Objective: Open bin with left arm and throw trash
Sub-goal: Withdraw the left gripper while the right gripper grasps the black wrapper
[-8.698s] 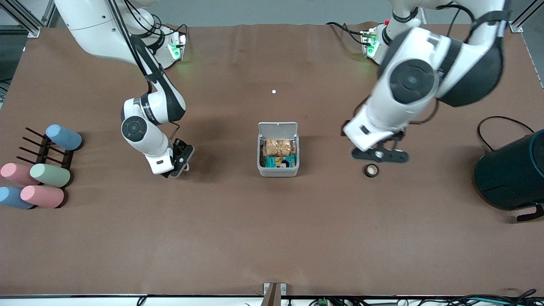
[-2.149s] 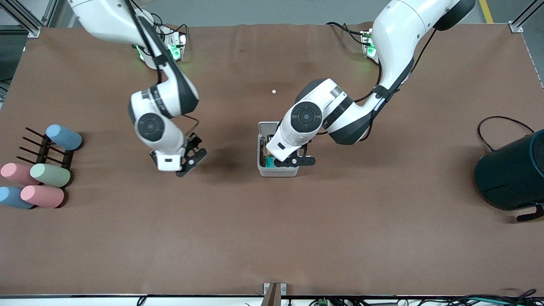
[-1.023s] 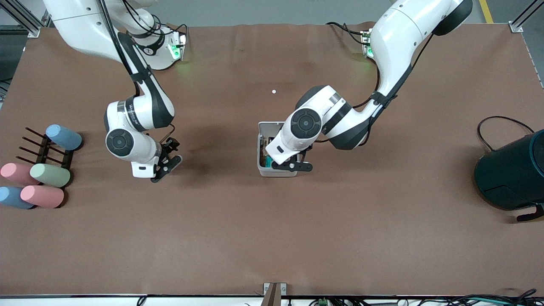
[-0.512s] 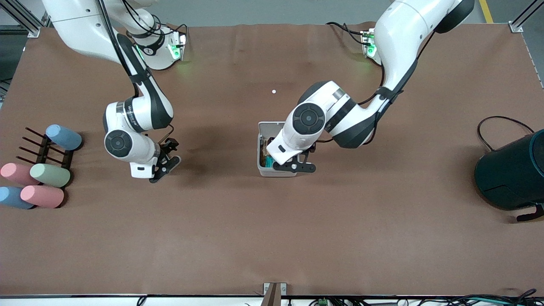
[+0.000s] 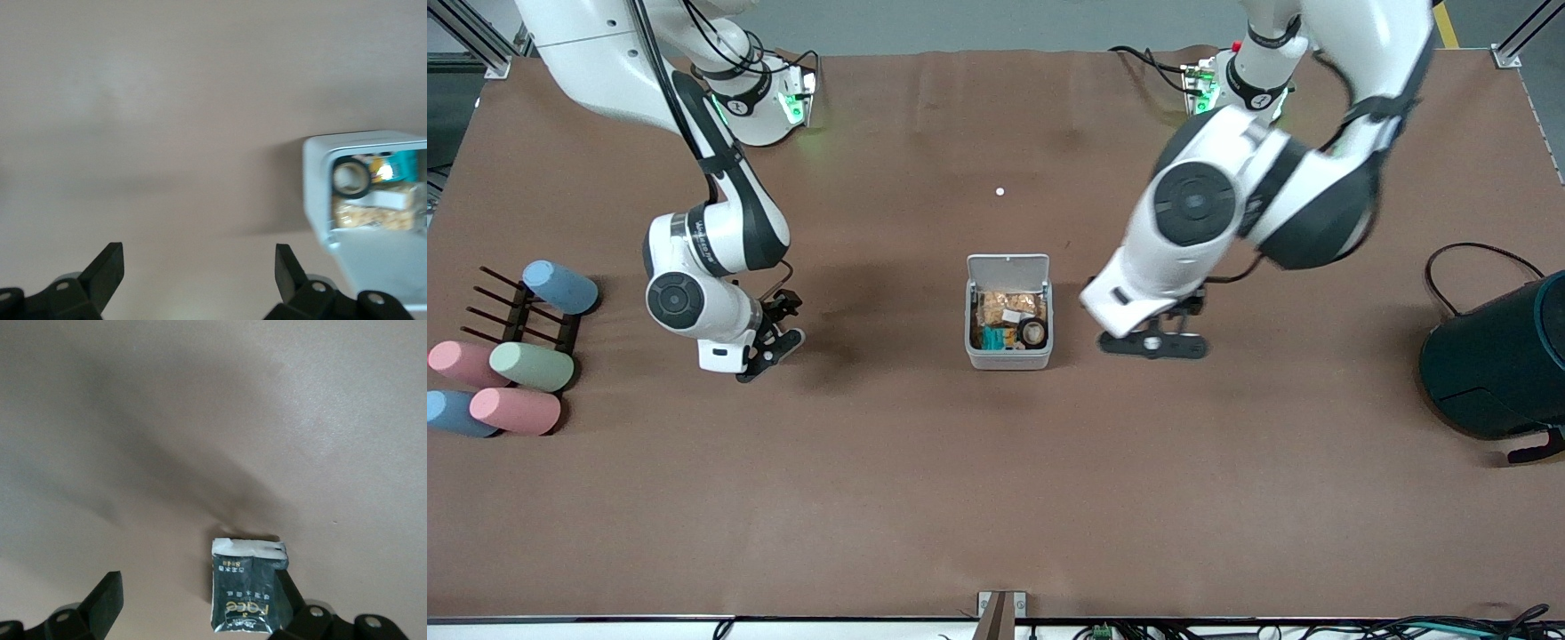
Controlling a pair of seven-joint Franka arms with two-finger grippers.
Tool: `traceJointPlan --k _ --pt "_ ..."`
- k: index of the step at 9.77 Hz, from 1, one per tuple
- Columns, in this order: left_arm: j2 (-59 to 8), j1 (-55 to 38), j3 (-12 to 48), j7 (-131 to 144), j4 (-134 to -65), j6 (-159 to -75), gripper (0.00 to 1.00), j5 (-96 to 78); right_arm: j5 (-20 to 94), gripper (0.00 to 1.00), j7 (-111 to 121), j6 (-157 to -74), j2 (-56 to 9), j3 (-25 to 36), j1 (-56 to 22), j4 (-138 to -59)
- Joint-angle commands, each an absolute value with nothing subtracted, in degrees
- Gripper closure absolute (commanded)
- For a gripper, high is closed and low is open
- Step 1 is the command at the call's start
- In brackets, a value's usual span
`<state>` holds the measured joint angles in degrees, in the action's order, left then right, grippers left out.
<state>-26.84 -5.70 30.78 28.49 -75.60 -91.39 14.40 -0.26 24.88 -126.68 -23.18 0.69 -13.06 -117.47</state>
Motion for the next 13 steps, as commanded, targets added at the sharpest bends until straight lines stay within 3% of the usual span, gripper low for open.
traceJointPlan --k 1,5,6,11,13 --pt "-20.33 -5.36 26.32 22.36 -77.52 -87.64 0.00 10.32 -4.02 0.01 19.27 -127.00 -23.28 0.35 -13.36 -118.56" --pt "-8.37 -10.35 9.27 13.04 -84.18 -86.31 0.00 0.70 -7.99 0.01 17.58 -127.00 -24.17 0.35 -13.36 -118.56" --pt "-6.09 -10.81 7.31 11.53 -85.85 -86.05 0.00 0.36 -9.56 0.01 17.58 -127.18 -24.26 0.35 -13.27 -118.56" --pt "-6.06 -4.93 7.56 2.37 -84.64 -84.64 0.00 -1.05 -11.25 0.01 17.49 -129.28 -26.54 0.35 -12.75 -118.56" --pt "-6.33 -2.29 10.27 3.42 -84.20 -84.55 0.00 -1.14 -12.03 0.04 17.49 -129.72 -26.72 0.35 -12.66 -118.48"
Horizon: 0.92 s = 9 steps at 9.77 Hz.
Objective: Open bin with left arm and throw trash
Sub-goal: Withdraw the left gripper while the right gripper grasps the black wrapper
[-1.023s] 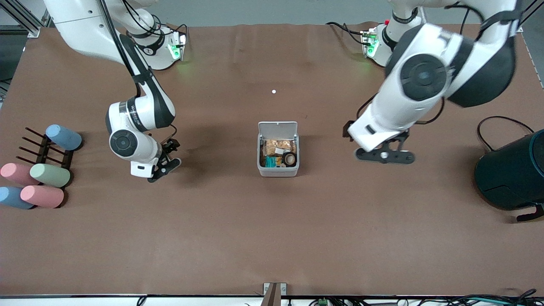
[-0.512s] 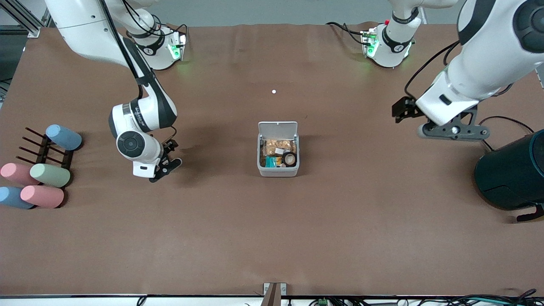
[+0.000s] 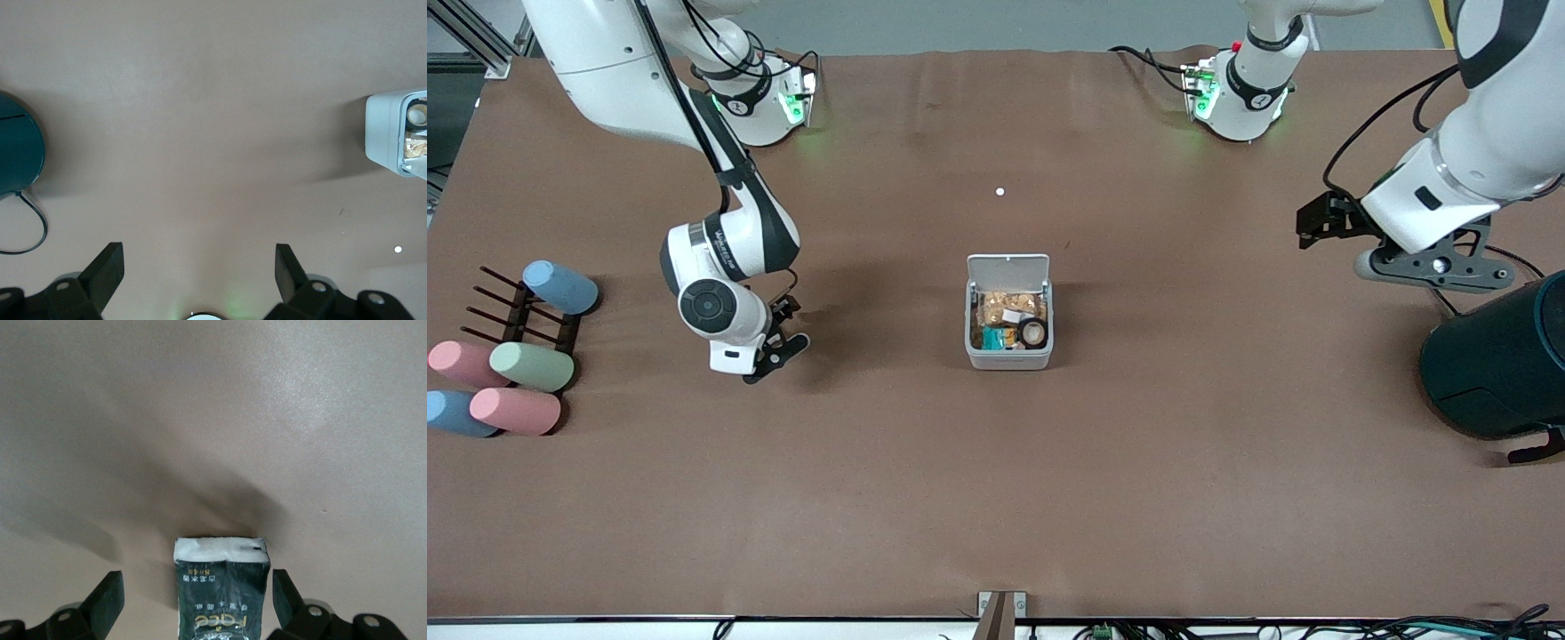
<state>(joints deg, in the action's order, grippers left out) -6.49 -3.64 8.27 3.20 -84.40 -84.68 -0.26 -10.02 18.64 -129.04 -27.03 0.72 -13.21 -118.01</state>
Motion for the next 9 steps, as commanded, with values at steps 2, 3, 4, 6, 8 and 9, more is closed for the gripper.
traceJointPlan --k 2,3,4,6,8,9 --pt "-6.33 -2.11 10.46 3.86 -84.11 -84.55 0.00 -1.14 -13.01 0.10 17.49 -130.95 -27.50 0.35 -11.61 -118.56" --pt "-6.24 -1.67 11.42 5.35 -84.11 -84.64 0.00 -1.14 -13.36 0.13 17.49 -131.22 -27.60 0.35 -11.51 -118.56" --pt "-6.07 -0.45 13.34 6.93 -84.11 -84.55 0.00 -1.06 -13.36 0.20 17.58 -131.13 -27.60 0.35 -11.51 -118.56" --pt "-3.53 -0.26 14.41 7.82 -84.63 -83.94 0.00 -1.40 -13.45 0.37 17.49 -131.13 -27.86 0.35 -11.60 -118.56" --pt "-0.37 -0.18 14.15 8.09 -87.78 -84.37 0.00 -2.36 -13.45 0.53 17.40 -131.13 -27.86 0.26 -11.51 -118.56" --pt "1.39 -0.18 13.63 8.00 -90.06 -85.51 0.00 -3.24 -13.45 0.60 17.40 -131.05 -27.86 0.26 -11.51 -118.56"
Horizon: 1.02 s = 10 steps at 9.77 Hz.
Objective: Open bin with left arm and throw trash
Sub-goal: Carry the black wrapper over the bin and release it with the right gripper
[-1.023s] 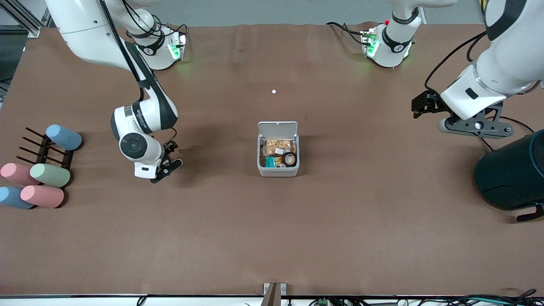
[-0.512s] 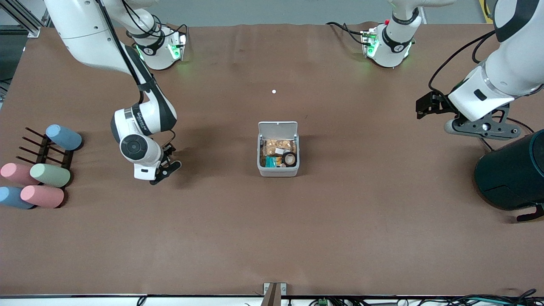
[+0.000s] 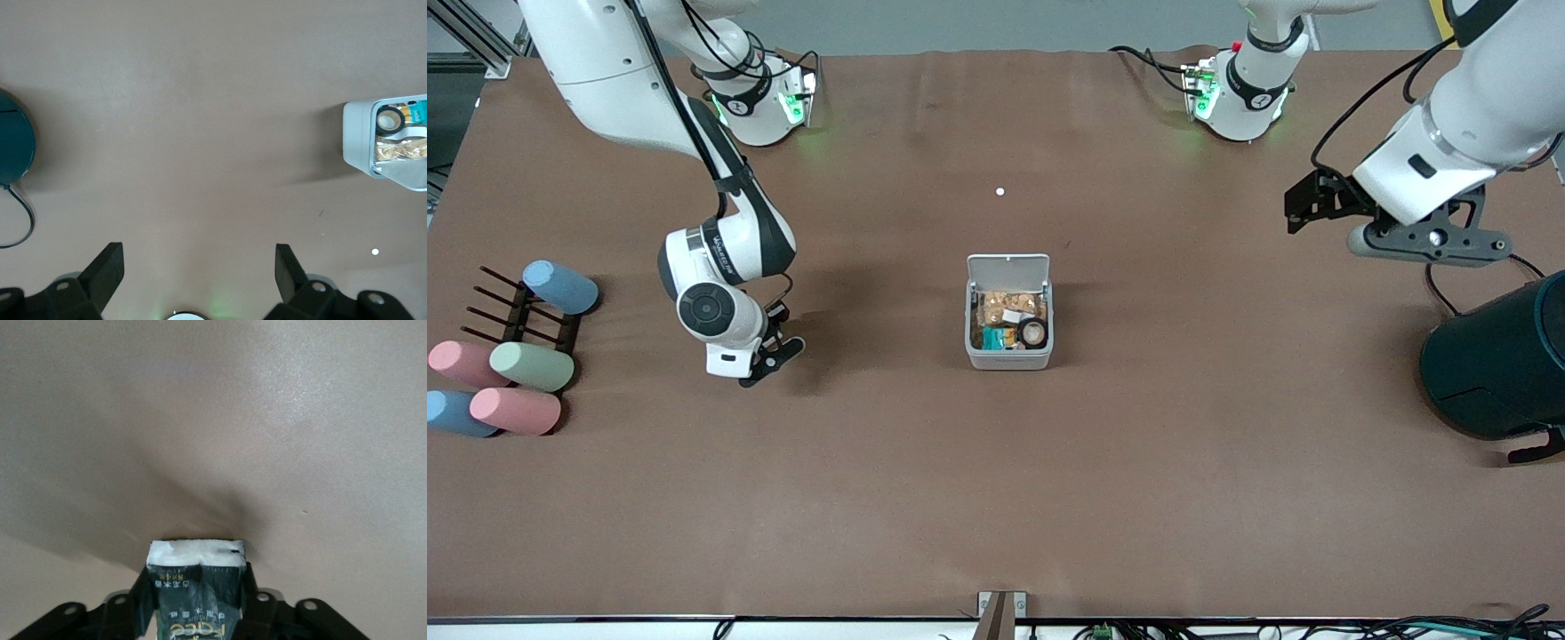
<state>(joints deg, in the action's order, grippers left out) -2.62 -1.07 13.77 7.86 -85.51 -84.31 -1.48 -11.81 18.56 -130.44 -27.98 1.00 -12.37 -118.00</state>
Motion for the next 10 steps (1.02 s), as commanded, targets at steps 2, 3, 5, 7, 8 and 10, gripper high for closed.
traceJointPlan --k 2,3,5,7,8,10 --pt "0.89 -0.79 12.75 7.21 -89.83 -86.22 0.00 -3.43 -13.45 0.65 17.14 -130.09 -27.77 0.26 -11.51 -118.22" --pt "0.01 -0.88 12.74 6.69 -88.95 -86.22 0.00 -3.25 -13.27 0.65 16.96 -126.25 -27.34 0.09 -11.95 -116.56" --pt "-0.44 -1.05 11.87 6.50 -88.24 -86.13 0.00 -3.34 -9.00 0.66 16.96 -117.72 -24.20 -0.44 -12.30 -112.17" --pt "-0.61 -1.32 11.25 6.42 -88.24 -86.13 0.00 -3.34 -3.10 0.66 16.88 -117.07 -20.67 -0.44 -13.27 -110.84" --pt "-0.88 -2.19 11.08 6.42 -88.16 -86.13 0.00 -3.08 -1.25 0.66 16.79 -116.55 -20.13 -0.44 -13.27 -109.09" --pt "-2.62 -3.34 10.63 6.85 -85.54 -86.13 0.00 -2.81 7.25 0.66 12.07 -113.92 -19.69 -0.61 -14.14 -103.22"
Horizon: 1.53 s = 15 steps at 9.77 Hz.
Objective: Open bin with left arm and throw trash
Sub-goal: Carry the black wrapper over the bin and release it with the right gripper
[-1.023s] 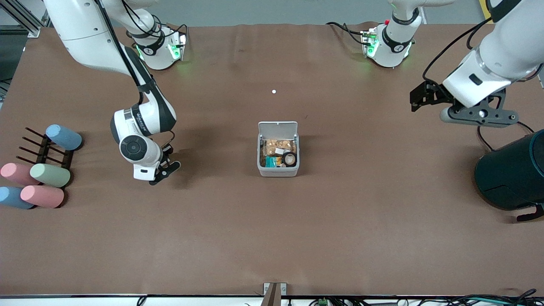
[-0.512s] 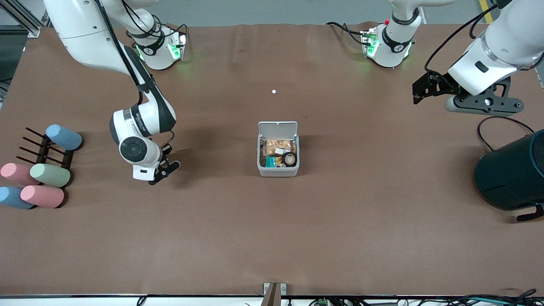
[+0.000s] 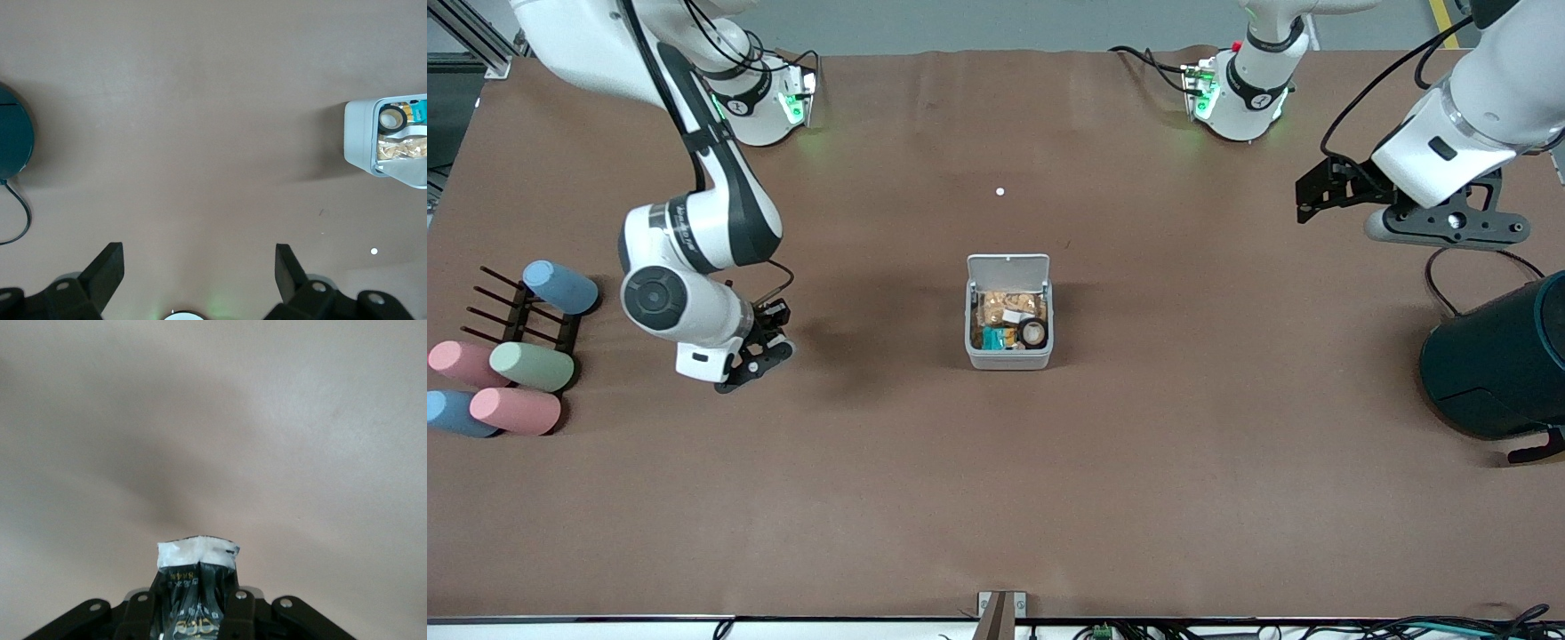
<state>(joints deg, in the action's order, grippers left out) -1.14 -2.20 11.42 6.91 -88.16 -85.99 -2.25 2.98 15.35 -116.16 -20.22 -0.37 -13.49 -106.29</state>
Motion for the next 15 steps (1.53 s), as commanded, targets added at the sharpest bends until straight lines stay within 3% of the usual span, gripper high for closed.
traceJointPlan --k 1,2,4,5,7,9,11,15 --pt "-3.51 -3.25 10.55 6.77 -84.39 -86.13 0.00 -2.73 12.86 0.67 9.87 -113.56 -19.77 -0.44 -16.24 -100.23" --pt "-3.60 -3.69 9.85 6.68 -84.29 -86.13 0.00 -2.64 15.96 0.67 6.02 -113.99 -19.95 -0.44 -18.35 -98.02" --pt "-3.60 -9.55 2.33 6.59 -84.20 -86.05 0.00 -2.64 25.17 0.67 5.01 -119.06 -19.95 -0.35 -21.34 -97.21" --pt "-3.60 -9.23 2.11 6.50 -84.20 -85.87 0.00 -2.64 26.88 0.68 4.23 -120.40 -19.95 -0.35 -22.75 -96.86" --pt "-3.60 -8.27 2.28 6.24 -84.29 -85.69 0.00 -2.90 27.42 0.69 -2.77 -125.39 -20.56 -0.44 -25.82 -95.28" --pt "-3.60 -3.80 7.71 6.24 -84.29 -85.61 0.00 -2.99 27.33 0.69 -12.43 -131.97 -23.19 -0.44 -31.96 -92.74" --pt "-3.34 -3.43 8.17 6.33 -84.37 -85.52 0.00 -3.08 26.99 0.69 -16.96 -138.06 -25.13 -0.35 -36.11 -92.64" --pt "-3.34 -3.08 7.56 6.15 -84.37 -85.08 0.00 -2.46 22.34 0.69 -16.35 -137.99 -26.98 -0.17 -38.85 -93.16"
